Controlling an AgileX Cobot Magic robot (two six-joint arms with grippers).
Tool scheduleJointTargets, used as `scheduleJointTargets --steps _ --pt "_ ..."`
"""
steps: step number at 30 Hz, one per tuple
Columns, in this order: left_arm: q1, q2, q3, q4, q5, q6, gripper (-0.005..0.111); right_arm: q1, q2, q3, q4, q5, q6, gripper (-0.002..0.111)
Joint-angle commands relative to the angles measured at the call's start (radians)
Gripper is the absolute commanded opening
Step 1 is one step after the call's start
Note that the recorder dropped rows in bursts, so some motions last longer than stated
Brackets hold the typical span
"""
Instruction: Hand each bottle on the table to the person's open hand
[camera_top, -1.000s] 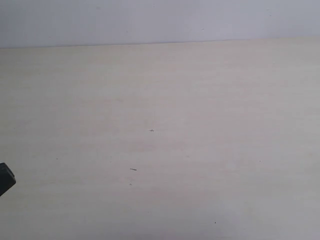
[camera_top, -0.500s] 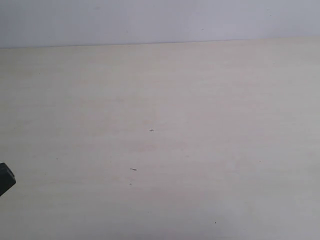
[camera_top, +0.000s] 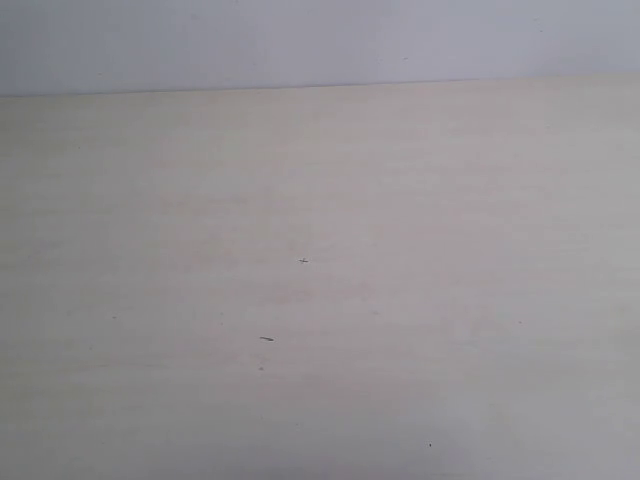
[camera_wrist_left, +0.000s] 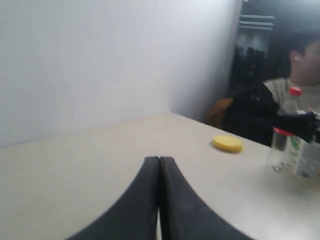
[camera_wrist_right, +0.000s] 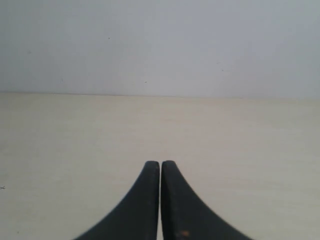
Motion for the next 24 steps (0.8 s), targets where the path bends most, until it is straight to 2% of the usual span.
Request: scheduleJointTargets --steps 1,7,10,14,24 --pt "0.192 -0.056 -0.002 -0.009 -0.007 -0.025 0.000 -0.006 -0.006 0.005 0.000 -0.002 -0.006 0.002" --pt "0.484 -0.056 -0.002 -0.009 0.065 -0.050 0.000 -0.006 -0.006 0.005 0.000 -0.002 -0.006 0.002" --pt "0.596 -0.056 -0.002 -0.009 0.090 -0.043 0.000 -0.006 -0.006 0.005 0.000 -0.002 -0.006 0.002" --pt "0.647 -0.056 -0.002 -0.009 0.094 -0.042 0.000 -0.006 -0.006 0.005 0.000 -0.002 -0.006 0.002" --pt "0.649 -0.056 -0.002 -0.005 0.096 -0.004 0.000 -0.006 -0.006 0.005 0.000 -0.004 -0.006 0.002"
